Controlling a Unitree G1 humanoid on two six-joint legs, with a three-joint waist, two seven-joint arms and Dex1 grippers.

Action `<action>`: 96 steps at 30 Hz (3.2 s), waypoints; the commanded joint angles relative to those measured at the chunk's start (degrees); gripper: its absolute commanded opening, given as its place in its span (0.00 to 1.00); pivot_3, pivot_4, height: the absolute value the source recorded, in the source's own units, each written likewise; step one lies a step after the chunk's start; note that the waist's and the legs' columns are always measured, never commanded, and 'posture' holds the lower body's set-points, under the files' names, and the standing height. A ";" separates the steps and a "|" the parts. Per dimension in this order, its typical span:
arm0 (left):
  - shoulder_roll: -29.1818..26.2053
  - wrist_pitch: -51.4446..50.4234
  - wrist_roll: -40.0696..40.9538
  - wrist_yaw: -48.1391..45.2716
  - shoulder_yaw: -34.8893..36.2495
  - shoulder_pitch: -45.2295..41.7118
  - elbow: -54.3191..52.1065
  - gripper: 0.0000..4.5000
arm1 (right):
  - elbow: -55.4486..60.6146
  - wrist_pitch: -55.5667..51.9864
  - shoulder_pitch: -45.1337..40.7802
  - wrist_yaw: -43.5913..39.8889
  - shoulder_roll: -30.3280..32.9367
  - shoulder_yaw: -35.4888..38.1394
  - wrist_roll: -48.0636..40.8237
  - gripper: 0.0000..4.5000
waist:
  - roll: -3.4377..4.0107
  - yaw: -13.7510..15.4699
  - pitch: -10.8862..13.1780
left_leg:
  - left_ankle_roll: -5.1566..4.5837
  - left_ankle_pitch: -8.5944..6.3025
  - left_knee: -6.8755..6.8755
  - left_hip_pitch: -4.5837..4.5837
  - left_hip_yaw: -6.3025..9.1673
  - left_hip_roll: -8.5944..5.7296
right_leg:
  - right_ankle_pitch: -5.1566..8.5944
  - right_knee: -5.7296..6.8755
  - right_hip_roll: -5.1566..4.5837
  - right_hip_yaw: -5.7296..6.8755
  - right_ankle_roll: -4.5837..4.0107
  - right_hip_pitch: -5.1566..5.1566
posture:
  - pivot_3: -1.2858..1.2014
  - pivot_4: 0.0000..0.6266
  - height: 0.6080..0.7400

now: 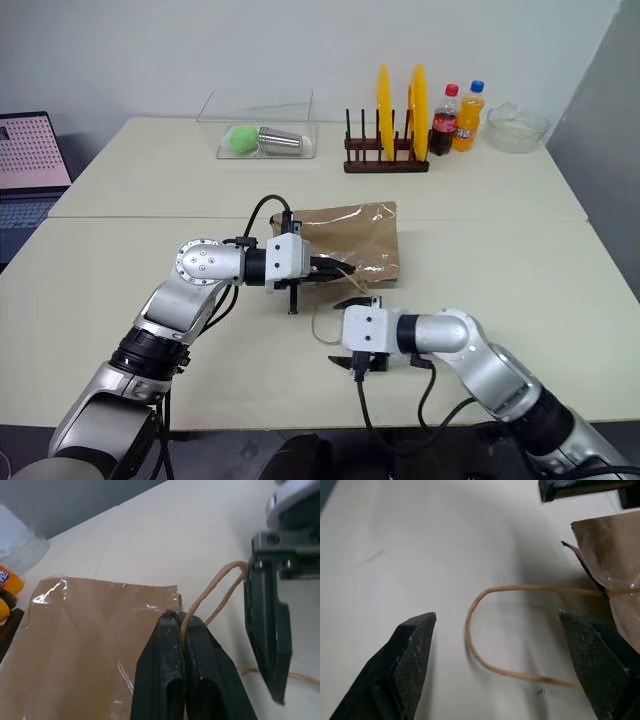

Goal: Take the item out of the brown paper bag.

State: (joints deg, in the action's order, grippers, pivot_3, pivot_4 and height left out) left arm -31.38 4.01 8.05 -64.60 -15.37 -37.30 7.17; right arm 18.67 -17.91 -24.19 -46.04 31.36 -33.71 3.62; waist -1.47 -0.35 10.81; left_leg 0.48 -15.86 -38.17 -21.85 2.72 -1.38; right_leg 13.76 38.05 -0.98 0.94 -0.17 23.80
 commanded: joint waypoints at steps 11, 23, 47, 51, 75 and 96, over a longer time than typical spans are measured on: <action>0.13 0.63 0.29 -0.11 2.80 -5.95 2.46 0.00 | -6.93 2.16 -0.23 0.98 -6.82 -2.78 8.81 0.18 | 0.00 0.06 0.00 | 0.00 0.00 -0.02 0.04 0.00 -0.01 | -0.05 0.06 -0.01 -0.01 -0.09 0.00 | 0.52 0.24 1.00; 5.29 -1.15 -3.44 7.39 3.88 -19.09 17.03 0.00 | -7.13 -1.92 0.38 -3.16 -5.60 -4.33 11.68 0.01 | -0.01 0.07 -0.01 | 0.00 0.00 -0.05 0.03 0.00 -0.03 | -0.06 0.05 -0.02 0.01 -0.10 -0.01 | 0.52 0.24 1.00; 9.01 5.09 -8.55 19.52 8.16 -43.27 47.07 0.00 | -7.93 -2.78 3.49 -5.93 -4.53 -6.31 14.51 0.01 | -0.05 0.07 -0.04 | 0.01 0.00 -0.14 0.03 0.02 -0.06 | 0.00 0.07 -0.04 0.05 0.01 -0.04 | 0.52 0.24 1.00; 8.69 5.98 -9.13 21.97 9.02 -45.55 50.42 0.00 | -7.84 -2.69 3.80 -6.06 -4.25 -6.35 14.57 0.01 | -0.05 0.06 -0.05 | 0.01 0.00 -0.13 0.03 0.01 -0.06 | 0.00 0.07 -0.04 0.04 0.02 -0.03 | 0.52 0.24 1.00; 5.43 -2.38 -1.54 -5.98 9.62 -35.87 35.98 0.00 | -3.89 -5.35 4.02 -3.96 -7.61 0.42 10.47 0.28 | -0.03 -0.75 -0.06 | 0.20 0.11 -0.14 0.09 -0.04 -0.06 | -0.01 0.20 -0.04 -0.01 0.01 -0.03 | 0.52 0.24 1.00; 1.42 -16.44 4.23 -10.45 12.50 -32.22 23.72 0.00 | 8.98 -27.30 -11.19 -0.10 -8.74 13.99 -9.36 0.66 | -0.04 -1.51 -0.05 | 0.01 -0.01 -0.62 -0.12 0.02 -0.02 | 0.03 0.95 0.00 -0.06 0.04 0.32 | 0.52 0.24 1.00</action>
State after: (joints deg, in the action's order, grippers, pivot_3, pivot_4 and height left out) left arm -28.95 -11.71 10.92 -75.49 -4.94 -67.86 32.74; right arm 29.77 -47.43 -33.76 -48.73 23.76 -17.81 -7.52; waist -1.51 -1.86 10.76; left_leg 0.50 -15.87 -38.79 -21.98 2.75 -1.40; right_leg 13.80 39.00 -0.98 0.89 -0.14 24.14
